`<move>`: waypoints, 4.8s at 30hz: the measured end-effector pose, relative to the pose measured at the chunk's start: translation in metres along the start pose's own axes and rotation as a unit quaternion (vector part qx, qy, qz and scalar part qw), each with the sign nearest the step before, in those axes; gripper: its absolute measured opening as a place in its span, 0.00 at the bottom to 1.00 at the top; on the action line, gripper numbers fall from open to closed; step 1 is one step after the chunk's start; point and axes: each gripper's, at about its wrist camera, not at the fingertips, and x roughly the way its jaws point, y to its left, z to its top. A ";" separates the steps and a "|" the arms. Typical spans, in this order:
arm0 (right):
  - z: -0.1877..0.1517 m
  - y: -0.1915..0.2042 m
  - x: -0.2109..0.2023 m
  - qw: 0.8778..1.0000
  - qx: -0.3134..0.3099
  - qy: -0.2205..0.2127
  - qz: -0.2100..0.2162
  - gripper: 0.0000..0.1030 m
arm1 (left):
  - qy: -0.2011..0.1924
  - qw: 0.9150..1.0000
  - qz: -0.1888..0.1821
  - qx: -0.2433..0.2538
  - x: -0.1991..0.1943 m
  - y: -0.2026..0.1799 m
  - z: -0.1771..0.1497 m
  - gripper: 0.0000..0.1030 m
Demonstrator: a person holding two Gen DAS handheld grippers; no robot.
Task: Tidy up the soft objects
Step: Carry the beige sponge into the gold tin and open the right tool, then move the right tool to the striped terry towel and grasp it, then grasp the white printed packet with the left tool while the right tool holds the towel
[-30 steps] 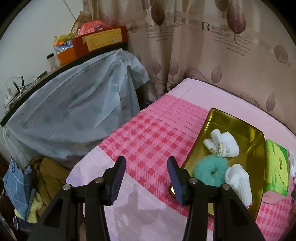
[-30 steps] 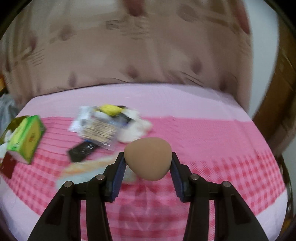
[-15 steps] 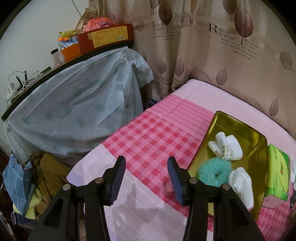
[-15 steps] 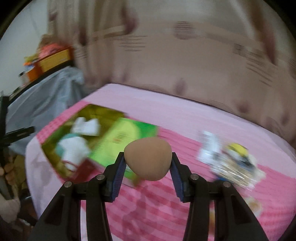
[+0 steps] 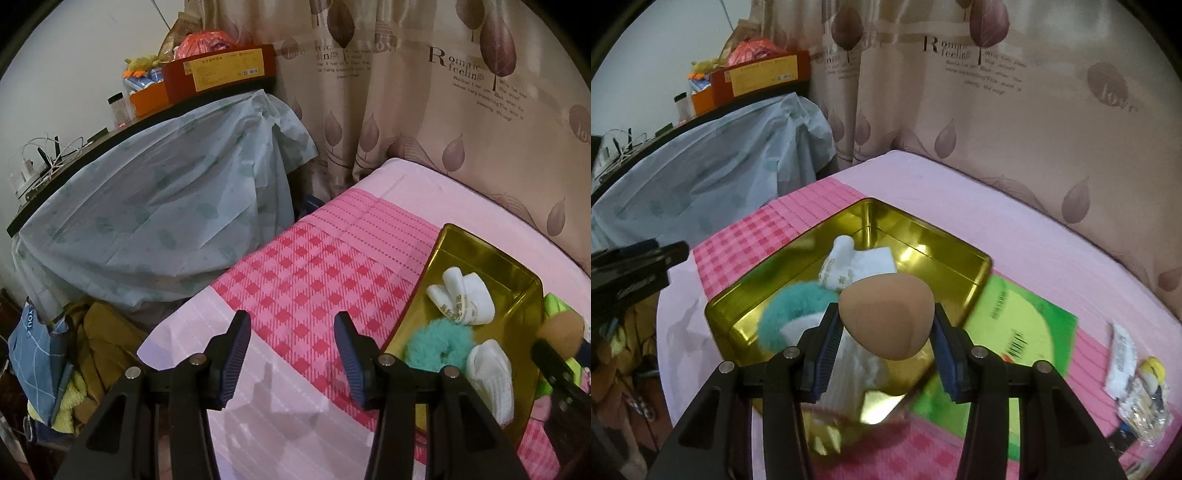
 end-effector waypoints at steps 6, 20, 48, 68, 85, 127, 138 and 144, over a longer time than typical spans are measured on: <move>0.015 0.013 0.041 1.000 0.003 0.022 -0.004 0.44 | 0.003 1.000 -0.001 -0.001 0.000 0.000 0.001 0.46; 0.048 0.037 0.077 1.000 0.001 0.010 -0.017 0.62 | 0.006 1.000 -0.012 0.006 0.003 -0.005 0.001 0.46; -0.112 -0.174 -0.086 0.932 0.310 0.050 -0.182 0.73 | -0.004 1.000 -0.008 0.008 -0.006 -0.009 -0.004 0.46; -0.118 -0.197 -0.023 0.912 0.346 0.086 -0.202 0.31 | -0.008 1.000 -0.004 0.013 -0.009 -0.011 -0.004 0.46; -0.126 -0.193 -0.056 0.947 0.139 0.067 -0.283 0.22 | -0.013 0.998 -0.027 0.049 -0.012 -0.028 -0.005 0.46; -0.191 -0.272 -0.049 0.930 0.290 0.025 -0.225 0.29 | 0.177 0.891 -0.313 0.277 -0.016 -0.484 -0.043 0.50; -0.193 -0.277 -0.048 0.930 0.299 0.022 -0.214 0.29 | 0.158 0.900 -0.281 0.293 0.004 -0.498 -0.063 0.56; -0.193 -0.277 -0.048 0.930 0.298 0.022 -0.215 0.29 | 0.147 0.899 -0.283 0.300 -0.004 -0.486 -0.067 0.50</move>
